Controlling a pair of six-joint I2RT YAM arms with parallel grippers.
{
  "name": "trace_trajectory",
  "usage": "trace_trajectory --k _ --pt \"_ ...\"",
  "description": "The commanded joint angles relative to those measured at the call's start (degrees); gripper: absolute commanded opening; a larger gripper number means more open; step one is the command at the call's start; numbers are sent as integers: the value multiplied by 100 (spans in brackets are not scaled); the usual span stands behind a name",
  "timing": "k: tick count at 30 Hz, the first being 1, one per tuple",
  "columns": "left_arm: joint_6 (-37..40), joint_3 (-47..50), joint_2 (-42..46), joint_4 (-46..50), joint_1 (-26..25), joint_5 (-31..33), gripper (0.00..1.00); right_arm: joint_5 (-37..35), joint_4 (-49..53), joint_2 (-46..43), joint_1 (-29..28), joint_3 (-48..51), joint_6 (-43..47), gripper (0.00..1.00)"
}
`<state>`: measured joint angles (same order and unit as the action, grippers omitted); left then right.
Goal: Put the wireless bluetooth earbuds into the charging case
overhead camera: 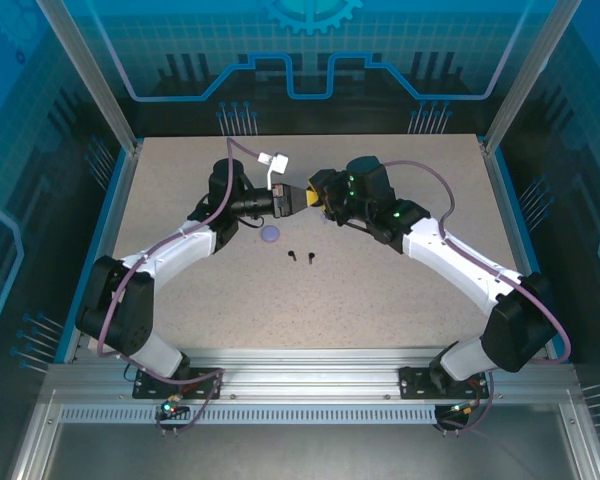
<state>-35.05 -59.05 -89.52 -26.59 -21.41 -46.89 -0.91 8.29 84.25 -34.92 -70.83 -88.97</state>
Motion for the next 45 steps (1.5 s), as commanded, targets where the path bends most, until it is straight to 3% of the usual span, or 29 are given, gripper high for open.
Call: trace_trajectory --k 1,2,4,8,13,18,33,45 --pt "14 45 84 -316 -38 30 0 0 -47 48 97 38 -13 50" --pt "14 43 92 -305 -38 30 0 20 -47 23 135 34 54 64" --pt "7 34 92 -294 -38 22 0 -12 12 -101 241 40 284 78" --pt "70 -5 122 -146 -31 -35 0 52 233 -600 597 240 1255 82" --pt "182 -174 112 102 -39 -177 0 1278 -38 -1024 1292 617 3187 81" --pt "278 -364 58 330 -38 -290 0 2185 -105 -1178 1427 817 4519 80" --pt "304 -594 -47 520 -31 -365 0 2502 -320 -817 1076 772 4809 70" --pt "174 -674 62 447 -64 -546 0 2295 -415 -465 1346 1073 4658 61"
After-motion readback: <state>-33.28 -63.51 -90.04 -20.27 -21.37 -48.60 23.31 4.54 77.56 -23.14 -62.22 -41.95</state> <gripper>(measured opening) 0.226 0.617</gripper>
